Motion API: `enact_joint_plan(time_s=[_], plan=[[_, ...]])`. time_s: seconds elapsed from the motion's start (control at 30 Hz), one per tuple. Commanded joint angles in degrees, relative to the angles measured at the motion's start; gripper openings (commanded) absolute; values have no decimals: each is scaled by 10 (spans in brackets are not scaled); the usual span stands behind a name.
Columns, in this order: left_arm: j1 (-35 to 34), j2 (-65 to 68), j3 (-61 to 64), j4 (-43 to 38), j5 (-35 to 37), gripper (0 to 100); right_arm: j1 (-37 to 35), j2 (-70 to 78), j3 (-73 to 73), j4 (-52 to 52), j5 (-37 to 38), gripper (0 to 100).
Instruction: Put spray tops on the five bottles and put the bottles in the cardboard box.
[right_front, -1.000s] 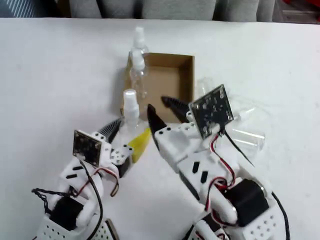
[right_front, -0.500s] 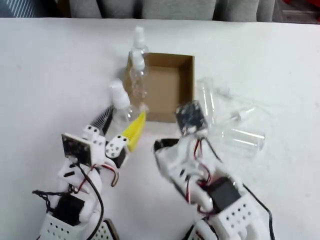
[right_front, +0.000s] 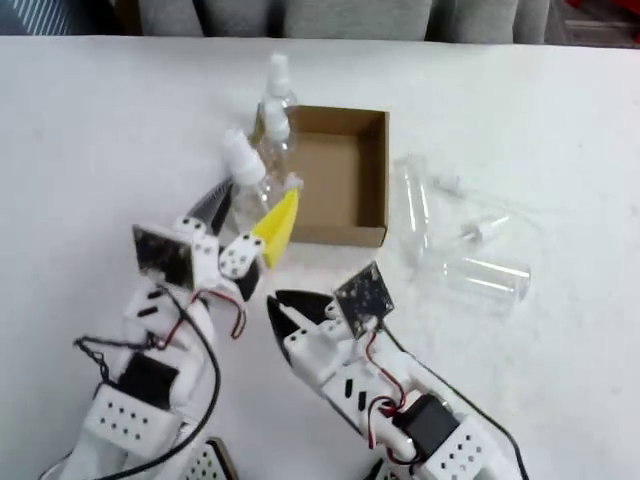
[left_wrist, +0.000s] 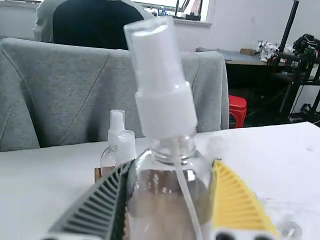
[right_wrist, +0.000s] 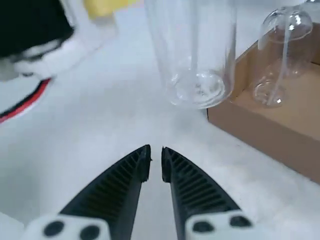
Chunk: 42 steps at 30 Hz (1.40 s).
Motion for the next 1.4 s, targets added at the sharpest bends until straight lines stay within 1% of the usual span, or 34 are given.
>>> enact_joint_plan(time_s=[0.0, 0.1, 0.17, 0.33, 0.43, 0.63, 0.77, 0.87, 1.0, 1.27, 1.37], plan=[[0, 58, -69, -23, 4, 24, 29, -54, 59, -89, -1, 15], [12, 58, -69, -22, 4, 24, 59, -71, 62, -94, -5, 15], [25, 58, -69, -11, 4, 24, 64, -69, 62, -92, -5, 15], [67, 58, -97, 77, 4, 24, 66, -65, 62, -91, -5, 15], [83, 58, -109, 104, 4, 24, 67, -65, 62, -91, -5, 15], [85, 58, -110, 105, 4, 24, 67, -65, 62, -90, -2, 15], [83, 21, -97, 100, 4, 24, 73, -70, 62, -81, -5, 15], [71, -6, -82, 93, 4, 24, 46, -71, 62, -79, -6, 15], [70, -11, -52, 58, 4, 24, 12, -71, 62, -79, -6, 15], [74, -13, -47, 58, 5, 24, 44, -66, 62, -84, -6, 15], [94, -14, -58, 88, 5, 24, 47, -65, 62, -84, -6, 15]])
